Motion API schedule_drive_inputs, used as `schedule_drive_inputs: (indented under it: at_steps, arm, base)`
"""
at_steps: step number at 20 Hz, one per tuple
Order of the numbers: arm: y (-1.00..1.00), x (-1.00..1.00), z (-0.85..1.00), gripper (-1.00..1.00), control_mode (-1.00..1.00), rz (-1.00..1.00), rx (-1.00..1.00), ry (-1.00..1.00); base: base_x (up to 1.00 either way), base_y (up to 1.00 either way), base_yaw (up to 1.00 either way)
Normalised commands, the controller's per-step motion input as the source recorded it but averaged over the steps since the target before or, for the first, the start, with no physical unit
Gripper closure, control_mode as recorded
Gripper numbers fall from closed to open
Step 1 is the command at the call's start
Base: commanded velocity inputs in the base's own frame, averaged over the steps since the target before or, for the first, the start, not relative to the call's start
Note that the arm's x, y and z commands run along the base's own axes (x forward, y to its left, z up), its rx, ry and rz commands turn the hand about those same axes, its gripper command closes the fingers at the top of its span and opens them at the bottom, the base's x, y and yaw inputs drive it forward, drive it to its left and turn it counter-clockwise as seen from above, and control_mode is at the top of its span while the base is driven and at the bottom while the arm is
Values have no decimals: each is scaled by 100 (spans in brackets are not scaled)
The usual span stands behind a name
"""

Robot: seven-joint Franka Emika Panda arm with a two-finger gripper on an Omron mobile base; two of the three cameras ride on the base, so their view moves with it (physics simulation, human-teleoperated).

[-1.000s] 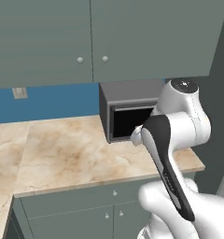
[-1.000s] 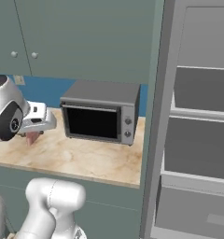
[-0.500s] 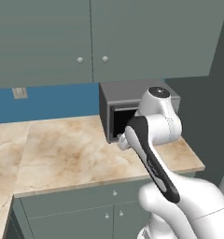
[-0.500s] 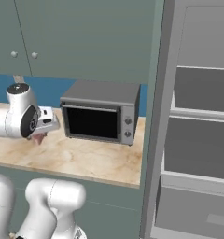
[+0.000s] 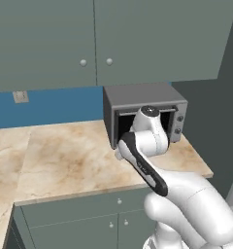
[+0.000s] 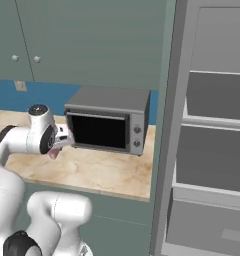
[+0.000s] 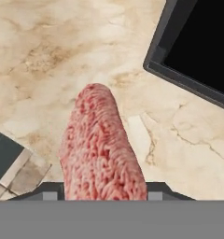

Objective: Open the fridge, remove the tangerine, lime, and steak, and place them on any counter.

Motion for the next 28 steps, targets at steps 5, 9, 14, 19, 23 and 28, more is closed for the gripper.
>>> schedule_drive_inputs:
  at_steps: [5, 9, 14, 19, 23, 28]
  arm:
    - [0, 46, -56, 100, -100, -5, -1, 1]
    - [0, 12, -43, 100, -100, -1, 0, 3]
    - [0, 36, -51, 100, -100, 0, 0, 3]
    - [0, 38, -46, 100, -100, 0, 0, 6]
    - [0, 17, -42, 100, -100, 0, 0, 2]
    - [0, 13, -36, 100, -100, 0, 0, 2]
  base:
    - [0, 0, 0]
    - [0, 0, 0]
    - [0, 0, 0]
    - [0, 0, 0]
    - [0, 0, 0]
    - [0, 0, 0]
